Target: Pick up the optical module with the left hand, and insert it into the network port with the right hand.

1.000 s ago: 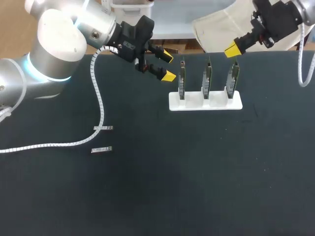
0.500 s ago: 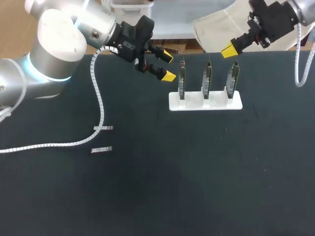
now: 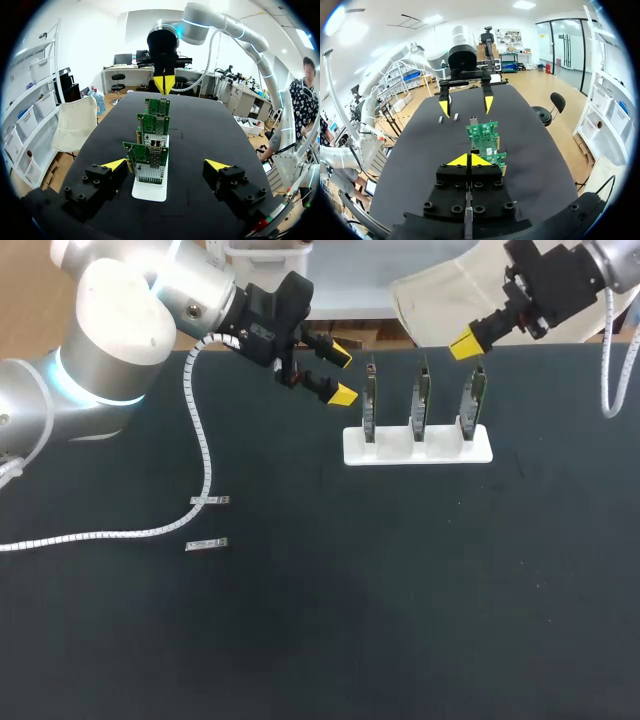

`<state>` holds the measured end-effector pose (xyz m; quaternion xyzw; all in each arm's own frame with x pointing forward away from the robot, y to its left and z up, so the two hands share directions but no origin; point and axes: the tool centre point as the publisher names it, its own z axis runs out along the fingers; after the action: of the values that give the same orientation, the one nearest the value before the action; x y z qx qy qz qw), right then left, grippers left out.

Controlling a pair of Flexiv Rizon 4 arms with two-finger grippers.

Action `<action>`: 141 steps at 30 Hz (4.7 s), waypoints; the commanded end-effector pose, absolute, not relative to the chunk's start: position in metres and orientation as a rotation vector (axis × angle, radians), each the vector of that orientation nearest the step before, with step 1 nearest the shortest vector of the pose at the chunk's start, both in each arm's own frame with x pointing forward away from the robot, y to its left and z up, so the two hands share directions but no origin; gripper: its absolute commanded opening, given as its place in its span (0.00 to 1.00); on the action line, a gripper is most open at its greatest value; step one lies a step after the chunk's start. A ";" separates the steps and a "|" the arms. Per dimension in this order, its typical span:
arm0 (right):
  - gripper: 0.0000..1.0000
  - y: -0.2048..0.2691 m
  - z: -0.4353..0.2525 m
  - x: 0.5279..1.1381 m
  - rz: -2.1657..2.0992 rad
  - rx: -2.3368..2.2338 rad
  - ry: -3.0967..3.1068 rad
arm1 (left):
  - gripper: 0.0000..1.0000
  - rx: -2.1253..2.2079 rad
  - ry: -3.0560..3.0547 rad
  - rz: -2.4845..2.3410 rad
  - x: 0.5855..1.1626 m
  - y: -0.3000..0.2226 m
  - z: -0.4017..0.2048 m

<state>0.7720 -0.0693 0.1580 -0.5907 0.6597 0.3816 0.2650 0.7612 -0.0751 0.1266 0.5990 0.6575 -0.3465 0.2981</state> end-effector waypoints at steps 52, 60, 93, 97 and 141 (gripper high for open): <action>1.00 -0.067 0.157 0.772 1.007 -1.596 1.787 | 1.00 1.839 1.729 -0.789 0.753 -0.064 0.139; 1.00 -0.067 0.157 0.772 1.007 -1.596 1.787 | 1.00 1.839 1.817 -0.741 0.728 -0.022 0.136; 1.00 -0.067 0.157 0.772 1.007 -1.596 1.787 | 1.00 1.641 1.993 -0.659 0.659 0.078 0.132; 1.00 -0.067 0.157 0.772 1.007 -1.596 1.787 | 1.00 1.641 1.993 -0.659 0.659 0.078 0.132; 1.00 -0.067 0.157 0.772 1.007 -1.596 1.787 | 1.00 2.068 2.198 -0.137 0.620 0.125 0.040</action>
<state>0.7735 -0.0671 0.1569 -0.5919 0.6616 0.3749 0.2672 0.6083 0.1282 0.0446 0.6810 0.7273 -0.0432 0.0742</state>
